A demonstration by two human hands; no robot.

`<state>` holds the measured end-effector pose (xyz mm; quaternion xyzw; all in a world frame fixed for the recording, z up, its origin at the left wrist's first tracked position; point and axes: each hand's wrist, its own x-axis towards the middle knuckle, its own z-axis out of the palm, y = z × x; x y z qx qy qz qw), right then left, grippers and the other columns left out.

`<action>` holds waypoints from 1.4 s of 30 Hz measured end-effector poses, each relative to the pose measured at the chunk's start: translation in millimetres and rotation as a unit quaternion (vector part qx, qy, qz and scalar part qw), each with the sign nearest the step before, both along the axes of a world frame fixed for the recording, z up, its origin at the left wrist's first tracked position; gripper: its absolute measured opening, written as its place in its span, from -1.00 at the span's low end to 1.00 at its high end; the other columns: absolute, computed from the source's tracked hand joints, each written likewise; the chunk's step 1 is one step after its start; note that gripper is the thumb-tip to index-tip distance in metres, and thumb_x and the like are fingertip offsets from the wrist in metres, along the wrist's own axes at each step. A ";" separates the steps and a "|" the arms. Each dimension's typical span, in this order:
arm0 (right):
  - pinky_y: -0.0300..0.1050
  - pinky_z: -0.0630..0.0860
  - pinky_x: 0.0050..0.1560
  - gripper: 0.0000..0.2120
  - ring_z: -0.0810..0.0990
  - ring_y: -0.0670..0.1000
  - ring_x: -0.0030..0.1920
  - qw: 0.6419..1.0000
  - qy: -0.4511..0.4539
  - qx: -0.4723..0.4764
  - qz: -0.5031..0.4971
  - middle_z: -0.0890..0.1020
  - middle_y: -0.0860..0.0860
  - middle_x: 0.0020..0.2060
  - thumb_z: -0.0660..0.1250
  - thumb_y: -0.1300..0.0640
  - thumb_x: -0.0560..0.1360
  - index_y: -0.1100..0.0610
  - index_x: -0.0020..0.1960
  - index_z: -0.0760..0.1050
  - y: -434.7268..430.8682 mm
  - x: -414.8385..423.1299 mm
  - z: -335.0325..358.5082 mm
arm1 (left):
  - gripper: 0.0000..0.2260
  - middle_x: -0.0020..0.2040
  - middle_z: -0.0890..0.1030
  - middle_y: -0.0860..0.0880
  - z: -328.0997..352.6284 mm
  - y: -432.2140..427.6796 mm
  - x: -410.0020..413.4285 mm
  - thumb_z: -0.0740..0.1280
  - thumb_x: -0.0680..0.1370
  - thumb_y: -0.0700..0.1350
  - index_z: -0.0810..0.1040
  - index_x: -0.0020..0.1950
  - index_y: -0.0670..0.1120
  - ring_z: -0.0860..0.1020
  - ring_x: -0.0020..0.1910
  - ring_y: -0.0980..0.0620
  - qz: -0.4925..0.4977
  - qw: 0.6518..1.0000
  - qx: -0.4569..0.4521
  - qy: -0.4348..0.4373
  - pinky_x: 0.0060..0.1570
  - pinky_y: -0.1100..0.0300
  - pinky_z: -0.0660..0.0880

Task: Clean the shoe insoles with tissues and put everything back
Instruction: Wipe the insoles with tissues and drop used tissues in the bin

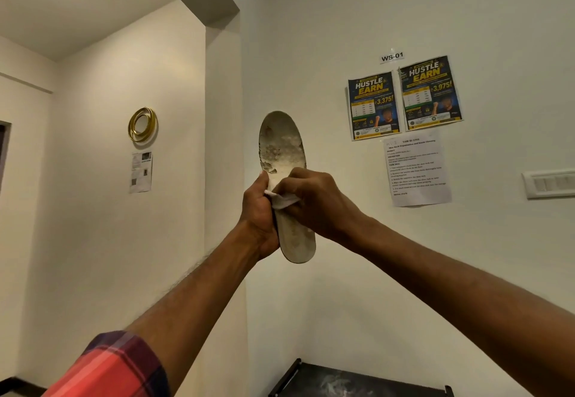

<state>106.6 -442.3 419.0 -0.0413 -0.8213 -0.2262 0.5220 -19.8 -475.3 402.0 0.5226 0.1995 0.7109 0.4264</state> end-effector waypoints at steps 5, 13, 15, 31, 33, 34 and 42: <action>0.01 0.60 -0.25 -0.89 0.62 0.09 -0.23 1.000 0.021 0.003 0.001 0.63 0.12 -0.16 0.50 0.23 0.45 0.23 -0.04 0.67 -0.6 4.8 -2.2 | -0.47 -0.02 0.69 -0.16 1.9 1.3 -1.6 0.02 0.67 0.26 0.61 0.24 -0.07 0.68 -0.08 -0.14 0.002 1.000 -0.004 0.003 -0.11 -0.03 0.63; -0.08 0.57 -0.30 -0.92 0.60 0.06 -0.27 1.000 0.012 -0.002 0.012 0.63 0.09 -0.21 0.53 0.23 0.43 0.20 -0.09 0.68 0.4 2.1 -12.0 | -0.41 0.26 0.64 -0.23 5.9 -0.9 -4.1 -0.02 0.68 0.25 0.55 0.37 -0.14 0.66 0.13 -0.19 -0.014 1.000 0.000 -0.006 0.12 -0.10 0.60; -0.02 0.54 -0.33 -0.94 0.58 0.06 -0.30 1.000 -0.013 0.010 0.016 0.62 0.09 -0.24 0.51 0.23 0.44 0.20 -0.11 0.68 -1.2 0.2 -16.5 | -0.37 0.37 0.56 -0.25 7.2 0.3 -7.0 -0.04 0.68 0.25 0.52 0.39 -0.18 0.59 0.24 -0.21 -0.014 1.000 0.001 -0.005 0.26 -0.10 0.52; -0.33 0.47 -0.29 -0.86 0.59 -0.04 -0.25 0.995 -0.081 -0.049 0.016 0.65 0.02 -0.19 0.59 0.18 0.38 0.15 -0.11 0.66 -2.3 1.2 -41.9 | -0.33 0.22 0.60 -0.20 10.6 5.5 -21.7 -0.09 0.66 0.31 0.48 0.43 -0.13 0.60 -0.02 -0.15 -0.021 0.999 0.027 -0.003 0.04 -0.02 0.52; -0.13 0.58 -0.26 -0.84 0.64 0.02 -0.19 0.996 -0.045 -0.072 0.019 0.67 0.06 -0.15 0.59 0.19 0.38 0.15 -0.07 0.68 1.3 4.3 -38.9 | -0.34 0.19 0.63 -0.19 10.7 5.1 -22.5 -0.10 0.66 0.31 0.49 0.42 -0.13 0.60 -0.02 -0.15 -0.019 0.999 0.033 -0.008 0.04 -0.02 0.53; -0.08 0.59 -0.25 -0.84 0.65 0.04 -0.17 0.996 -0.042 -0.073 0.020 0.67 0.06 -0.14 0.58 0.19 0.38 0.14 -0.07 0.68 1.3 4.8 -40.4 | -0.34 0.17 0.64 -0.18 11.0 5.2 -22.5 -0.10 0.66 0.31 0.50 0.41 -0.13 0.60 -0.02 -0.14 -0.020 0.999 0.033 -0.007 0.04 -0.02 0.53; -0.25 0.56 -0.15 -0.82 0.68 0.09 -0.04 0.994 -0.066 -0.081 0.015 0.67 0.07 -0.02 0.57 0.14 0.41 0.14 -0.02 0.68 4.8 4.2 -45.9 | -0.33 0.15 0.63 -0.16 11.3 4.2 -22.3 -0.12 0.67 0.30 0.59 0.25 -0.13 0.58 -0.04 -0.11 -0.029 0.999 0.038 -0.007 -0.01 0.00 0.52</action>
